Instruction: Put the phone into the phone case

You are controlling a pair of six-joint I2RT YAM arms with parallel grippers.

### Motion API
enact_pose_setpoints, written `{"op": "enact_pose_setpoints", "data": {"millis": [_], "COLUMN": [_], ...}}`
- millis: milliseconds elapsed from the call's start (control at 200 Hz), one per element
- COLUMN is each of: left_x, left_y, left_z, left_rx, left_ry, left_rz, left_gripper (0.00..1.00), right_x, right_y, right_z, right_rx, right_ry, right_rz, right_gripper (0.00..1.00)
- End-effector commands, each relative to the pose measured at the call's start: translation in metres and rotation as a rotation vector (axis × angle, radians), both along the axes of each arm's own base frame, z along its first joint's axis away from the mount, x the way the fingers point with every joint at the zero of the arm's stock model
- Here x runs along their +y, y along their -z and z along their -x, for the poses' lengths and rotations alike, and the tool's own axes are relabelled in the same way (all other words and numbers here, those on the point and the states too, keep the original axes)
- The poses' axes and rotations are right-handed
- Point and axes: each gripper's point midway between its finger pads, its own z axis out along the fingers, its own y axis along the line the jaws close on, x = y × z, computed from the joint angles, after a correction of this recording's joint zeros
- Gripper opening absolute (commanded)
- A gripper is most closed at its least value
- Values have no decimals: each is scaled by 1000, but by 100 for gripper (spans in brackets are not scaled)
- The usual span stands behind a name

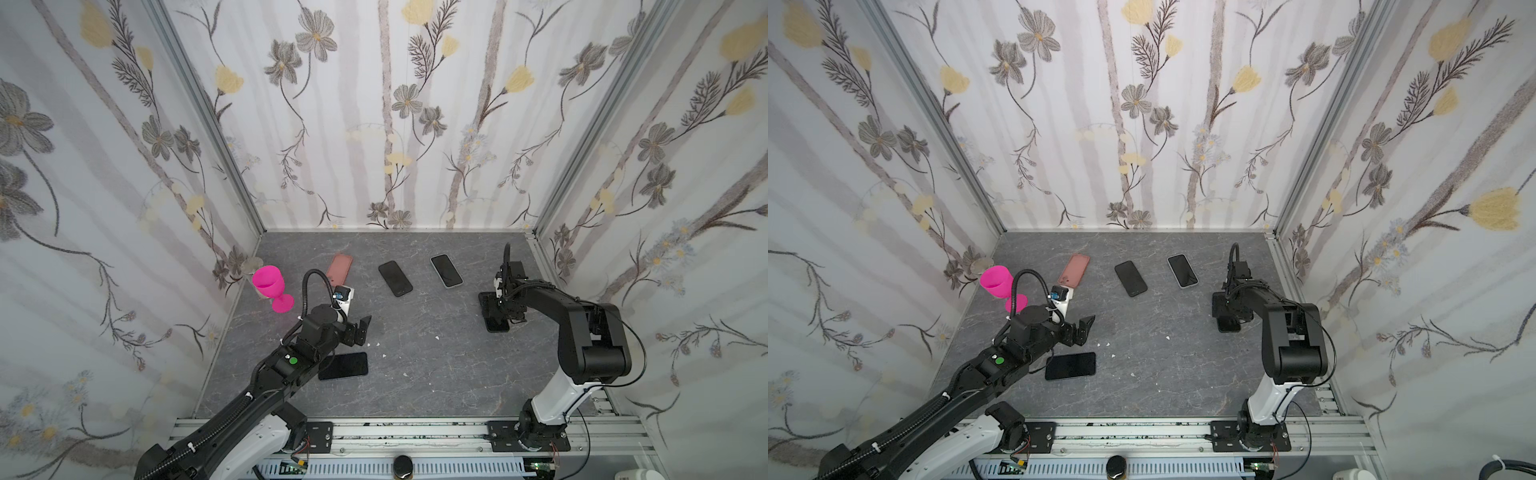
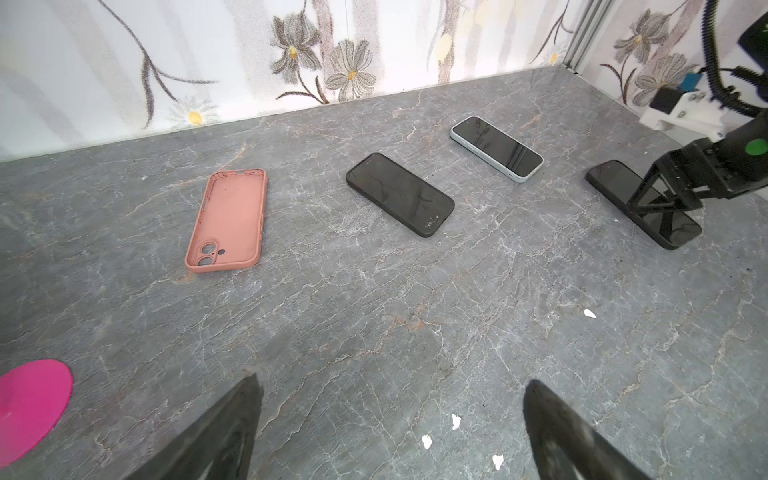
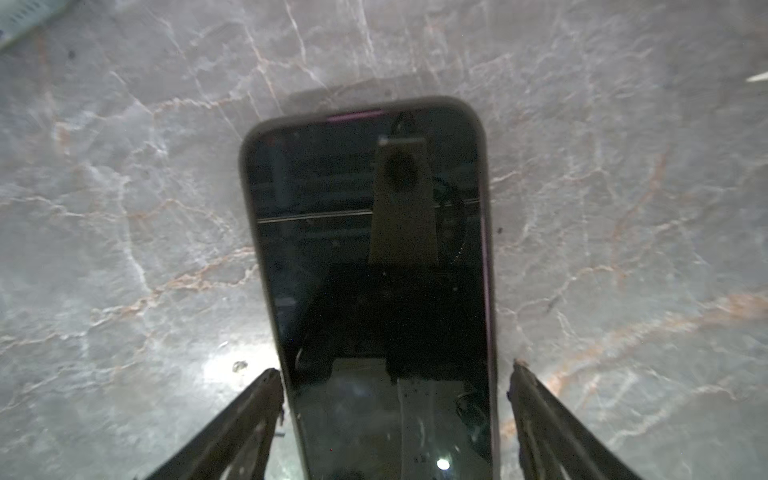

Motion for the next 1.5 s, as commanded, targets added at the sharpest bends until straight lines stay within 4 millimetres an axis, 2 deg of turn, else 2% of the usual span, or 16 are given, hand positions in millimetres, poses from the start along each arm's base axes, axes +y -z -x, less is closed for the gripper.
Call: {"op": "enact_pose_setpoints", "data": {"millis": [0,60,80,155,365,400,470,614,734,764,784,879,979,1189,1439,1494], "left_x": [4,5,5,8,29,32,35,32,29,31,29,33,38,41,46,47], "left_y": [-10,-11,-12,-14,13,15,34,55,77,87,84,105,127,148,165,168], "left_z": [-10,-16,-18,-28,-74,-83,-102,-141,-176,-183,-193,-218,-237,-252,-245,-243], "left_rx": [-15,-3,0,20,194,226,319,403,466,493,488,548,592,609,626,632], "left_ry": [-48,-63,-71,-98,-246,-270,-288,-282,-282,-285,-282,-297,-311,-288,-233,-222], "left_rz": [21,23,26,25,9,25,33,22,-24,-38,-34,-60,-88,-149,-240,-257], "left_gripper": [96,95,94,92,82,81,77,71,64,60,58,43,31,27,20,15], "right_x": [1,2,3,5,26,29,37,57,64,64,64,65,65,59,60,61], "right_y": [-24,-34,-48,-67,-108,-111,-114,-118,-117,-116,-117,-117,-120,-114,-114,-116], "right_z": [-2,-3,-5,-5,4,6,13,24,30,31,32,36,40,49,51,51], "right_rx": [-51,-72,-108,-161,-283,-291,-299,-319,-329,-328,-330,-326,-333,-315,-315,-321], "right_ry": [18,19,18,17,-41,-45,-54,-102,-119,-121,-121,-135,-155,-166,-179,-183], "right_rz": [-8,-18,-23,-39,-108,-113,-139,-170,-179,-179,-181,-179,-171,-134,-136,-138], "right_gripper": [90,90,91,91,90,90,90,90,89,89,89,89,89,89,89,89]}}
